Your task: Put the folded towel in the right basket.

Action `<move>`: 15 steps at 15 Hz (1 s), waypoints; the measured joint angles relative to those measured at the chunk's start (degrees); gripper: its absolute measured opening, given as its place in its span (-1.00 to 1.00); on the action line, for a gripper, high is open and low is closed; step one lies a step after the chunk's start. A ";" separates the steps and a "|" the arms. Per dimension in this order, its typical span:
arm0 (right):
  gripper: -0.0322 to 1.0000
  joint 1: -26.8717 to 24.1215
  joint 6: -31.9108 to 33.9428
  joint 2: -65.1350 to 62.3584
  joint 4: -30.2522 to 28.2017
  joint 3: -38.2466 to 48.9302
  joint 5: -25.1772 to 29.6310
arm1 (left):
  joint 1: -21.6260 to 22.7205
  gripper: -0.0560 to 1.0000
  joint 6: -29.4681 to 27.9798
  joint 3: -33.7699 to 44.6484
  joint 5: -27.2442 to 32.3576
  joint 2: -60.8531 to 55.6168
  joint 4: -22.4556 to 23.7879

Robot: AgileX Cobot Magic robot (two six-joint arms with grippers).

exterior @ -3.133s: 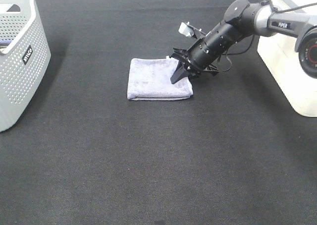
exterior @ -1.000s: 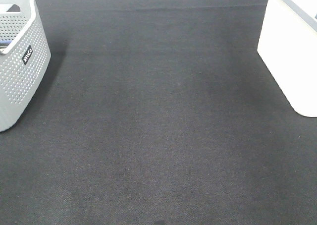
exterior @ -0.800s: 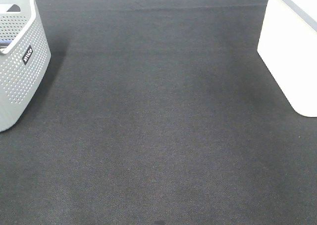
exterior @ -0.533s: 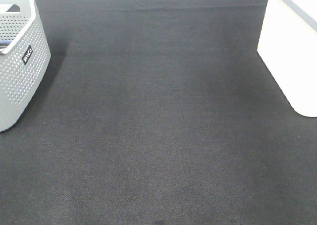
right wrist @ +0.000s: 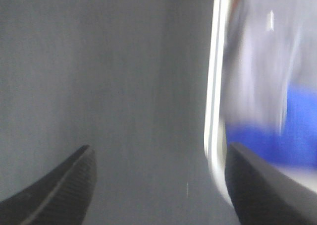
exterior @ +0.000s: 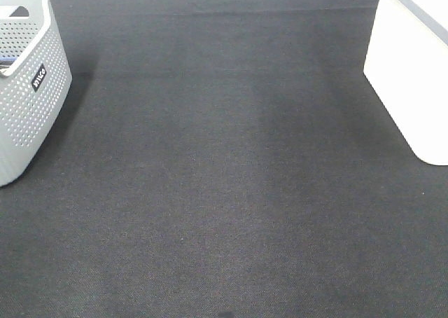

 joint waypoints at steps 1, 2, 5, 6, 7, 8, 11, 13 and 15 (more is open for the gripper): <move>0.40 0.00 0.29 -4.35 -0.74 5.90 0.00 | 0.00 0.94 0.00 0.00 0.00 0.00 0.00; 0.40 0.00 1.26 -8.88 -1.43 12.61 0.00 | 0.00 0.94 0.00 0.00 0.00 0.00 0.00; 0.40 0.00 1.72 -17.70 -2.01 25.32 -0.06 | 0.00 0.94 0.00 0.00 0.00 0.00 0.00; 0.40 0.00 1.72 -25.15 -2.06 34.21 -0.06 | 0.00 0.94 0.00 0.00 0.00 0.00 0.00; 0.40 0.00 1.72 -29.51 -2.06 40.16 -0.06 | 0.00 0.94 0.00 0.00 0.00 0.00 0.00; 0.40 0.00 1.72 -33.98 -2.06 45.09 -0.06 | 0.00 0.94 0.00 0.00 0.00 0.00 0.00; 0.40 0.00 1.72 -48.93 -3.44 57.70 0.00 | 0.00 0.94 0.00 0.00 0.00 0.00 0.00; 0.40 0.00 1.72 -58.61 -5.04 63.88 -1.15 | 0.00 0.94 0.00 0.00 0.00 0.00 0.00; 0.40 0.00 1.60 -70.13 -5.16 68.47 -6.59 | 0.00 0.94 0.00 0.00 0.00 0.00 0.00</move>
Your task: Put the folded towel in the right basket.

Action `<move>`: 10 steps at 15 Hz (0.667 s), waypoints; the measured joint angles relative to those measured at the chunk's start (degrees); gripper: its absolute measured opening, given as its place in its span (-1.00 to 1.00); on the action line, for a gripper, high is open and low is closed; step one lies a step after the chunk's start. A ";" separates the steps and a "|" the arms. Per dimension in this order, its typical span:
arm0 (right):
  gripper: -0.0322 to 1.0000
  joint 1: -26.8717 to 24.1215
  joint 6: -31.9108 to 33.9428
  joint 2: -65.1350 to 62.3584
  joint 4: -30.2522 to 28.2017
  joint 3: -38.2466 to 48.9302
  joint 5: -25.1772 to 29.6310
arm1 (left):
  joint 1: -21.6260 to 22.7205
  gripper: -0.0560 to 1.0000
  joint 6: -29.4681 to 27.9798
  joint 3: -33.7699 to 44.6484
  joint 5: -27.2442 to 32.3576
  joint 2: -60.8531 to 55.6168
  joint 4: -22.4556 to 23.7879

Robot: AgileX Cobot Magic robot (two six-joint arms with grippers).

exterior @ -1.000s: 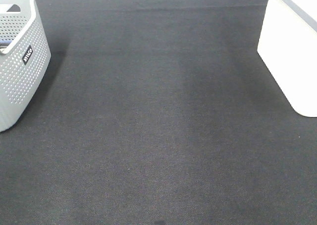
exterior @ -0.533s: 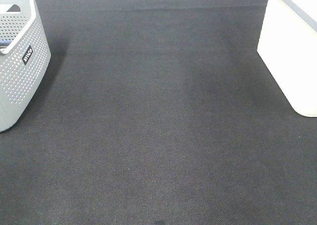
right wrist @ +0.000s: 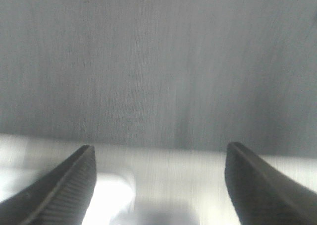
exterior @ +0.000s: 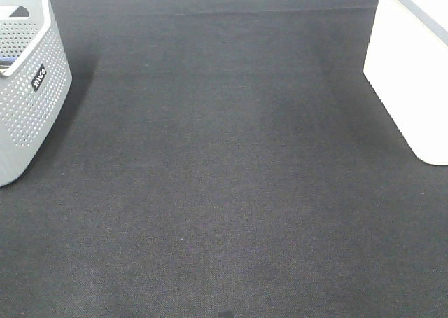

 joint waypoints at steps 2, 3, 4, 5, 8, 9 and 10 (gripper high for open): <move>0.40 0.00 -0.11 -7.05 -0.63 1.78 -1.78 | 0.00 0.94 0.00 0.00 0.00 0.00 0.00; 0.40 0.00 -0.17 -9.85 -1.03 1.89 -2.01 | 0.00 0.94 0.00 0.00 0.00 0.00 0.00; 0.40 0.00 -0.17 -12.78 -1.03 1.95 -2.01 | 0.00 0.94 0.00 0.00 0.00 0.00 0.00; 0.40 0.00 -0.17 -15.24 -1.03 1.95 -2.12 | 0.00 0.94 0.00 0.00 0.00 0.00 0.00; 0.40 0.00 -0.17 -22.00 -1.38 2.06 -2.12 | 0.00 0.94 0.00 0.00 0.00 0.00 0.00; 0.40 0.00 -0.17 -23.78 -1.43 2.23 -2.12 | 0.00 0.94 0.00 0.00 0.00 0.00 0.00; 0.40 0.00 -0.17 -24.01 -1.49 2.23 -2.12 | 0.00 0.94 0.00 0.00 0.00 0.00 0.00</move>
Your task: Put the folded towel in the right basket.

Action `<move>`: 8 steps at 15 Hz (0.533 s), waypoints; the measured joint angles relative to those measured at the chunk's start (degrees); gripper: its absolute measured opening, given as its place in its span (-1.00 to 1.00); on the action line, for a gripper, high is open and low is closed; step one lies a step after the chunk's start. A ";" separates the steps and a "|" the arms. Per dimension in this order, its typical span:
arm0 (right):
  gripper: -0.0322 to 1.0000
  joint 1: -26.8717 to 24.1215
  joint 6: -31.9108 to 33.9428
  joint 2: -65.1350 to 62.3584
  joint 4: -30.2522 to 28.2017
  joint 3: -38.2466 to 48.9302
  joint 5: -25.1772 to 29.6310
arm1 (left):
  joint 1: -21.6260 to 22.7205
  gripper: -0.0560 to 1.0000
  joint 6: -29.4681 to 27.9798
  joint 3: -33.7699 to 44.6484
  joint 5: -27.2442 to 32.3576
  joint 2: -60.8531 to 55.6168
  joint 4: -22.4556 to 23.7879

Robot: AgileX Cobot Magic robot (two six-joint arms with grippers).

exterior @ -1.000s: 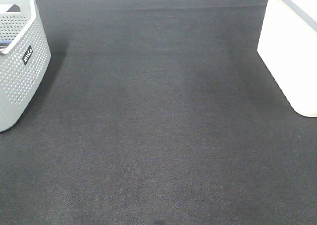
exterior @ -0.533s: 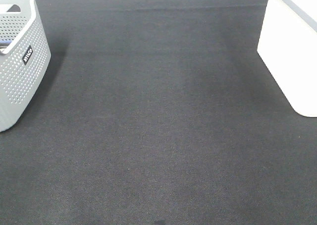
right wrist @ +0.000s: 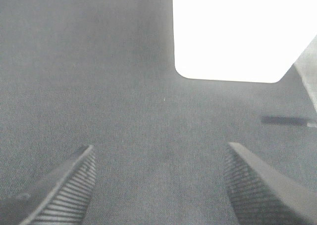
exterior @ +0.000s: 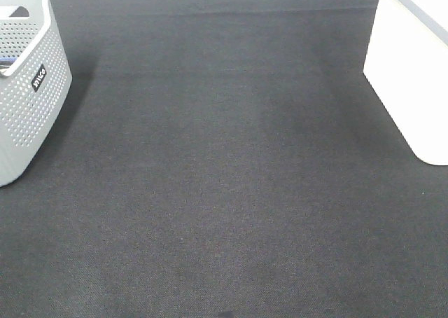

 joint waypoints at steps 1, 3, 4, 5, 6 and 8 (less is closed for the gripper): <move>0.40 0.00 0.06 -0.11 -0.11 0.00 0.00 | 0.00 0.94 0.00 0.00 0.00 0.00 0.00; 0.40 0.00 0.11 -0.17 -0.17 0.00 0.00 | 0.00 0.94 0.00 0.00 0.00 0.00 0.00; 0.40 0.00 0.29 -0.17 -0.57 0.00 0.00 | 0.00 0.94 0.00 0.00 0.00 0.00 0.00; 0.40 0.00 0.57 -0.17 -0.97 0.00 0.00 | 0.00 0.94 0.00 0.00 0.00 0.00 0.00; 0.40 0.00 0.57 -0.17 -0.97 0.00 0.00 | 0.00 0.94 0.00 0.00 0.00 0.00 0.00; 0.40 0.00 1.43 -0.17 -1.26 0.00 0.00 | 0.00 0.94 0.00 0.00 0.00 0.00 0.00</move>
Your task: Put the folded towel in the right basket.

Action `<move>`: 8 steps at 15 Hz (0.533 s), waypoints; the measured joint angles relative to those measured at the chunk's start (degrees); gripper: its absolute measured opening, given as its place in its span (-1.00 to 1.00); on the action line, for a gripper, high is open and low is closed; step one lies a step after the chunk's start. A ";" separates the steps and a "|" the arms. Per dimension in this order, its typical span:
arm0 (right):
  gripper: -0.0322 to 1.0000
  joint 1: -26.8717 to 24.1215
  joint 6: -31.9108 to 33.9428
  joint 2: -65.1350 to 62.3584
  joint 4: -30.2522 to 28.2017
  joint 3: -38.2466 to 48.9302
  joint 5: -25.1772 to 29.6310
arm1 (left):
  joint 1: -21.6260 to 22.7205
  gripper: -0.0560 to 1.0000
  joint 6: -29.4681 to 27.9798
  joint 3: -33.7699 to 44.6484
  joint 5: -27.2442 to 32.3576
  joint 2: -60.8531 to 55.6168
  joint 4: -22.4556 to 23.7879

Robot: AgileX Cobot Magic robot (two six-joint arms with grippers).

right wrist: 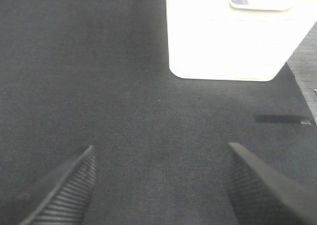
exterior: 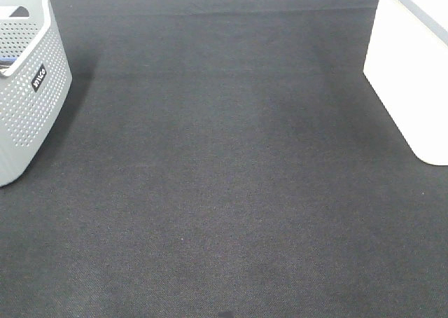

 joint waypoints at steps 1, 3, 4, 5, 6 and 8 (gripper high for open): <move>0.40 0.00 0.00 0.00 -0.06 0.00 0.00 | 0.00 0.94 0.00 0.00 0.00 0.00 0.00; 0.40 0.00 0.00 0.00 -0.06 0.00 0.00 | 0.00 0.94 0.00 0.00 0.00 0.00 0.00; 0.40 0.00 0.06 0.00 -0.06 0.00 0.00 | 0.00 0.94 0.00 0.00 0.00 0.00 0.00; 0.40 0.00 0.06 0.00 -0.06 0.00 0.00 | 0.00 0.94 0.00 0.00 0.00 0.00 0.00; 0.40 0.00 0.06 0.00 -0.06 0.00 0.00 | 0.00 0.94 0.00 0.00 0.00 0.00 0.00; 0.40 0.00 0.06 0.00 -0.11 0.00 0.00 | 0.00 0.94 0.00 0.00 0.00 0.00 0.00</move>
